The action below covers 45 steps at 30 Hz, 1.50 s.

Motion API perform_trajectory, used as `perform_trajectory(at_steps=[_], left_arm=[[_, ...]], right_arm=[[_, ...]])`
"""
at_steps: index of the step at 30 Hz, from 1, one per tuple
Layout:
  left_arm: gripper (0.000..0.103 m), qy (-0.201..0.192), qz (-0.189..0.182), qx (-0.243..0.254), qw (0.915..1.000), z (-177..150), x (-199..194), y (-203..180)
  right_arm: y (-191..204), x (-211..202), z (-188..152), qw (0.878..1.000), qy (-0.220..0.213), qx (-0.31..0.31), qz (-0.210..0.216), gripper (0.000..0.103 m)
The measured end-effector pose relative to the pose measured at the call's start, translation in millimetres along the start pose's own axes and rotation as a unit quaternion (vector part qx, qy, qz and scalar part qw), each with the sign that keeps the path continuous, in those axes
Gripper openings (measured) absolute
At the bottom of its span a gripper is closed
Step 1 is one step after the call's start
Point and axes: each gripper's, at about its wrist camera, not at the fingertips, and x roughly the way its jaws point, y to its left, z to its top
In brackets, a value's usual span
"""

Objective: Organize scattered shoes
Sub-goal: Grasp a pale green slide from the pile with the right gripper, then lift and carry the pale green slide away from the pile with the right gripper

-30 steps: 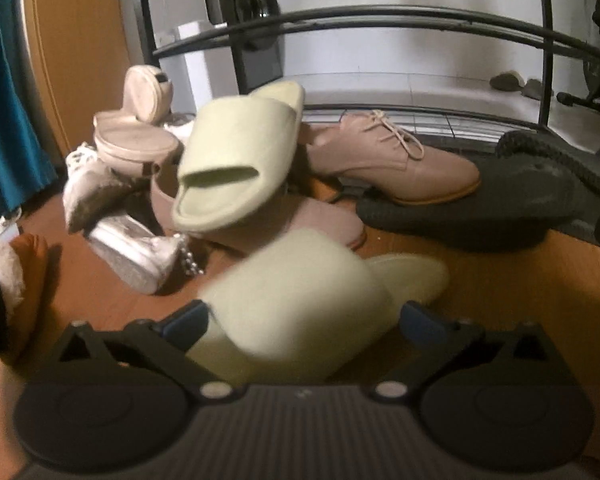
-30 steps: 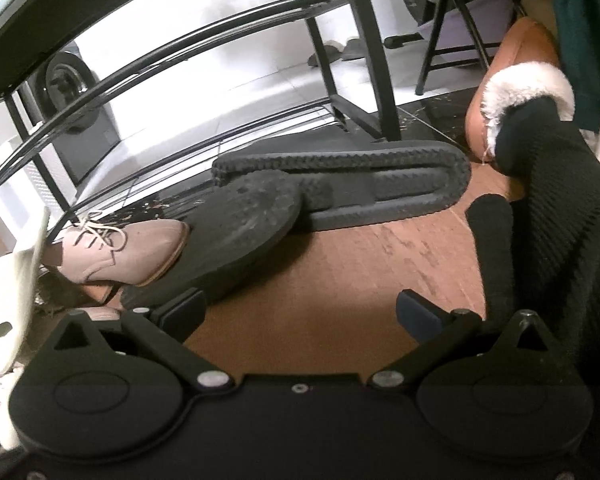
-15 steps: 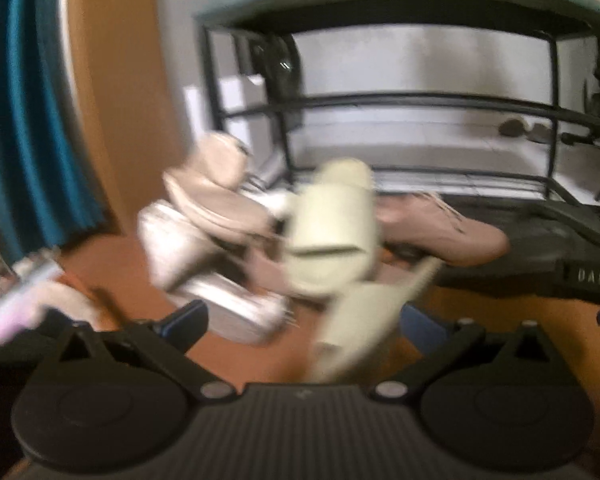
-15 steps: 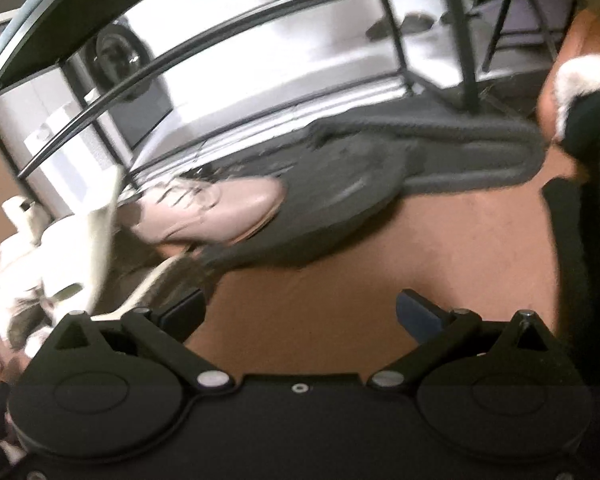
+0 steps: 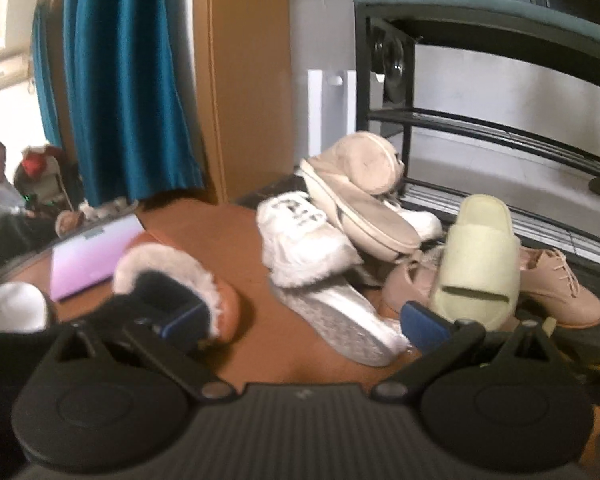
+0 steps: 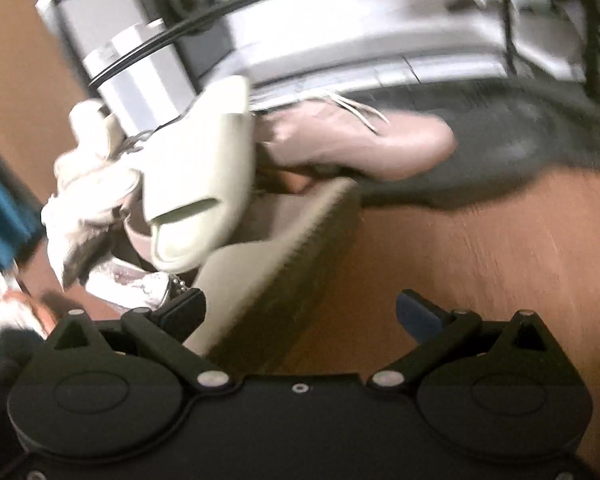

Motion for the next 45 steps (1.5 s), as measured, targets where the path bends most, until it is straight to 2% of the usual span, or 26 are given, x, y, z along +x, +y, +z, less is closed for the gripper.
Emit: perform_trajectory(at_steps=[2, 4, 7, 12, 18, 21, 22, 25, 28, 33, 36, 39, 42, 45], left_arm=[[0.102, -0.012, -0.001, 0.003, 0.9999, -1.5, 2.2, 2.3], [0.103, -0.019, 0.003, 0.002, 0.9998, -2.4, 4.7, 6.6], [0.103, -0.016, 0.011, -0.006, 0.9998, -3.1, 6.7, 13.8], [0.102, -0.004, 0.022, -0.012, 0.9997, -4.5, 10.8, 17.5], [0.103, -0.023, 0.015, 0.023, 0.9994, -7.0, 3.8, 5.8], [0.102, -0.019, 0.014, 0.029, 0.9993, -9.4, 4.1, 2.6], [0.103, -0.016, 0.015, 0.031, 0.9993, -10.1, 4.5, 2.0], [0.102, -0.012, 0.018, 0.034, 0.9992, -11.0, 6.3, 1.4], [0.102, -0.007, 0.020, 0.029, 0.9994, -10.7, 8.2, 2.7], [0.102, -0.005, 0.023, 0.021, 0.9995, -10.0, 8.3, 4.0], [0.102, -0.003, 0.018, 0.017, 0.9997, -9.0, 6.9, -0.8], [0.102, -0.012, 0.007, 0.030, 0.9995, -9.4, 3.5, -11.9], [0.102, -0.025, -0.011, 0.058, 0.9979, -13.6, -2.7, -27.8], [0.102, -0.031, -0.027, 0.081, 0.9959, -18.9, -7.7, -37.2]], right_arm=[[7.7, 8.6, 4.8, 1.000, 0.000, 0.002, -0.031, 0.103], [6.3, 14.6, 8.8, 0.999, 0.005, 0.031, -0.033, 0.103], [8.2, 21.8, 8.9, 0.998, 0.025, 0.051, 0.000, 0.103], [20.5, 35.1, 4.3, 0.999, 0.040, 0.032, -0.004, 0.103], [27.9, 48.6, 5.3, 0.997, 0.063, 0.033, 0.019, 0.103], [30.4, 51.2, 3.6, 0.997, 0.070, 0.031, 0.029, 0.102], [31.3, 53.2, 2.2, 0.996, 0.076, 0.025, 0.030, 0.099], [27.9, 53.6, 0.6, 0.994, 0.074, 0.032, 0.070, 0.081], [25.4, 48.6, 2.3, 0.993, 0.083, 0.028, 0.079, 0.077], [-1.6, 36.3, 1.0, 0.989, 0.098, 0.035, 0.105, 0.076], [-33.7, 29.2, -0.9, 0.982, 0.114, 0.070, 0.134, 0.074], [-67.7, 21.7, -6.5, 0.976, 0.130, 0.106, 0.141, 0.075], [-93.8, 13.2, -14.5, 0.979, 0.132, 0.104, 0.113, 0.071], [-116.0, 13.4, -20.5, 0.980, 0.134, 0.119, 0.087, 0.071]])
